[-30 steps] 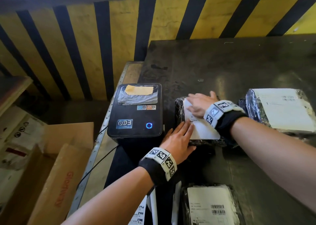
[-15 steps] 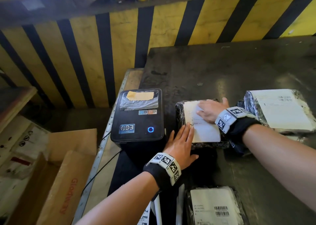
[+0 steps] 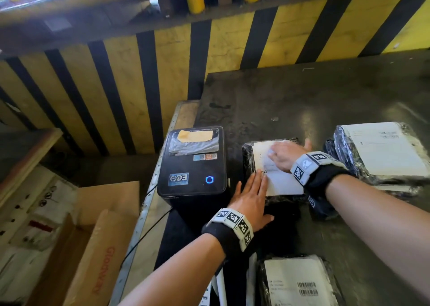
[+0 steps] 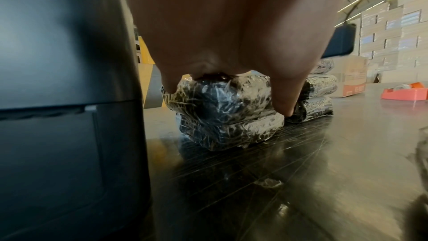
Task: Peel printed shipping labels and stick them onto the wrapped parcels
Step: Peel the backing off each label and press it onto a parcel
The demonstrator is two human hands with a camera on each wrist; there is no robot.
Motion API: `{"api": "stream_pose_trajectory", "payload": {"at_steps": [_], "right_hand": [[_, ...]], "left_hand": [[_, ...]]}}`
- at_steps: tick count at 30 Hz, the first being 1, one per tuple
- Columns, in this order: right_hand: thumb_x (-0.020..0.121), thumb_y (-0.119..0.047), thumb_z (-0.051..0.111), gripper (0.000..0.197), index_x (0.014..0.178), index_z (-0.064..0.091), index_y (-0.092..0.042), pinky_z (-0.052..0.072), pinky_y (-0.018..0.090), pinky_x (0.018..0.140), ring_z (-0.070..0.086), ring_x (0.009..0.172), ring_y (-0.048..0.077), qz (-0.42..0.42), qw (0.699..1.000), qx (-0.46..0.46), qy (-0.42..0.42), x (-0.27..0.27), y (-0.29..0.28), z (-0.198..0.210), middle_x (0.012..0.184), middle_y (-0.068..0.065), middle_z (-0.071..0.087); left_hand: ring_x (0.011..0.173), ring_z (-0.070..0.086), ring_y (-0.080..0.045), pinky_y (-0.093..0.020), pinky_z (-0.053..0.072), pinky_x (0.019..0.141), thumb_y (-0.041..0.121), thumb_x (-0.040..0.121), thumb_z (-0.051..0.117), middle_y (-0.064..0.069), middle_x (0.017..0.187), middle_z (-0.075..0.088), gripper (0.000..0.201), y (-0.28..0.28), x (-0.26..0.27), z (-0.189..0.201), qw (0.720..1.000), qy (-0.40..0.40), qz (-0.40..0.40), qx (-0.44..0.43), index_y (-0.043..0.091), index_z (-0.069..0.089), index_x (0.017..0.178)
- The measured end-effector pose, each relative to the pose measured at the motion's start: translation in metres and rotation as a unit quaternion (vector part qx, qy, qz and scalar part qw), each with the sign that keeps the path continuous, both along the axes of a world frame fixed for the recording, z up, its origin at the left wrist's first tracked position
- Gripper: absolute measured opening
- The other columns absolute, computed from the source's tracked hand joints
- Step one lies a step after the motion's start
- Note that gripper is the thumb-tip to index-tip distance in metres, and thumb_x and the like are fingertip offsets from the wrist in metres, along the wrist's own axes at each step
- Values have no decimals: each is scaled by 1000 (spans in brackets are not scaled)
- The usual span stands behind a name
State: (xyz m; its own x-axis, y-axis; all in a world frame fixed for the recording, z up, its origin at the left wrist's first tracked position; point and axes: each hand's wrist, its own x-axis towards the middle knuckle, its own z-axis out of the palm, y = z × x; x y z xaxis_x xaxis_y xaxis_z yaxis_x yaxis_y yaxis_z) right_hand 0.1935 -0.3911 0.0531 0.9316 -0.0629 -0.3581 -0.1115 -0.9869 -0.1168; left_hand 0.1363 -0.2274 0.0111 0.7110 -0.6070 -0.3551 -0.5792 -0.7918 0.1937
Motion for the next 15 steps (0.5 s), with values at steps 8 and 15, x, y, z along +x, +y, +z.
{"api": "stream_pose_trajectory", "payload": {"at_steps": [8, 15], "right_hand": [[99, -40, 25, 46, 144, 27, -27, 3, 65, 111, 16, 144, 16, 53, 998, 18, -5, -27, -10, -14, 157, -11, 15], [99, -36, 26, 41, 135, 41, -23, 1, 65, 111, 20, 143, 17, 15, 1000, -1, -2, -25, -11, 1, 154, -9, 25]], "left_hand": [[147, -15, -18, -45, 0, 120, 44, 89, 57, -3, 159, -19, 98, 2, -4, 0, 1000, -2, -4, 9, 13, -13, 150], [146, -16, -18, -44, -1, 120, 40, 91, 54, -4, 158, -21, 94, 3, -12, 2, 1000, -13, 0, 0, 12, -13, 150]]}}
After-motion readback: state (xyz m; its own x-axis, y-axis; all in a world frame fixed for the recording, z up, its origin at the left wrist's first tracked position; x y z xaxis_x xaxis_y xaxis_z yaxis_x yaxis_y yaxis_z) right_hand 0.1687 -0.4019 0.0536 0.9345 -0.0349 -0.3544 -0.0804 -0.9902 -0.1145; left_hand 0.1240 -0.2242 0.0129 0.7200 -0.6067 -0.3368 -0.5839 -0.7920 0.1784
